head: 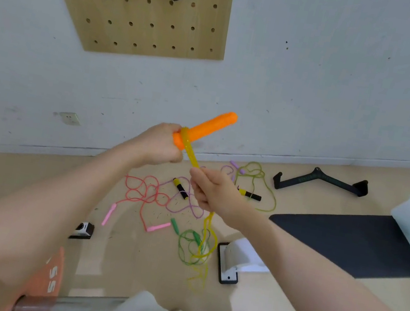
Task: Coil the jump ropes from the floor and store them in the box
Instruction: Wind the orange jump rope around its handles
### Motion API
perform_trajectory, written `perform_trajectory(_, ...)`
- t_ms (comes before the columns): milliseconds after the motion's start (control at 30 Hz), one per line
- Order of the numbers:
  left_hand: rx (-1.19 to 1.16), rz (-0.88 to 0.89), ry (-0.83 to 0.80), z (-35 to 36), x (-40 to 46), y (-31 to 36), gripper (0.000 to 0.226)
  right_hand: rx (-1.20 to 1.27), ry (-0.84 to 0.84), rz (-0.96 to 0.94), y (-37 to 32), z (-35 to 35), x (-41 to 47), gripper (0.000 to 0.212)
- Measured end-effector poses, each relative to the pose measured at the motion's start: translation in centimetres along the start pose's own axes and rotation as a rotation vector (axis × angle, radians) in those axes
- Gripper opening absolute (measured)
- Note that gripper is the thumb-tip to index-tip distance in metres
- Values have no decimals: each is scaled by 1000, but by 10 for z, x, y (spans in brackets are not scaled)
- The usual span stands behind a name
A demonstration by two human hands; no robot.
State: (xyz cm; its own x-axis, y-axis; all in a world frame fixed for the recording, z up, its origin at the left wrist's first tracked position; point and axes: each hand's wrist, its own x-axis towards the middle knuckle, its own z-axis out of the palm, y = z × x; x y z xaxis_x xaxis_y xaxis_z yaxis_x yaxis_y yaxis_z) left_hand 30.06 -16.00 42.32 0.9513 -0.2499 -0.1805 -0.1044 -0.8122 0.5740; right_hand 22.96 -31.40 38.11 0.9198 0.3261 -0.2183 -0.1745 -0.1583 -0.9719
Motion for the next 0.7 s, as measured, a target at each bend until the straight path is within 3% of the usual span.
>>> perform_trajectory(67,40,148,-189,-6,-17,10,24,72,-234,50,9,-12,-3,37)
perform_trajectory(100,81,227,-291,-6,-27,16,24,-22,-320,83,10,-20,-2,37)
perform_trajectory(200,338,393,-501,2,-44,27,30,-627,-457,117,0,-45,3,24)
perform_trajectory(333,872,474,-450,15,-46,35,32,-1295,-406,56,-33,-59,23,39)
perform_trajectory(400,1104,443,-388,30,-44,33,36,-1541,-298,-2,-54,-53,31,33)
perform_trajectory(467,1136,295,-262,39,-39,23,36,-1579,-162,-47,-68,-35,33,19)
perform_trajectory(533,1076,138,-152,41,-30,12,40,-1508,-109,-59,-72,-14,27,21)
perform_trajectory(633,874,-66,-108,40,-18,7,40,-1473,-78,-97,-53,12,17,29)
perform_trajectory(700,699,-115,-79,38,-9,5,26,-1362,-2,-95,-40,21,12,26)
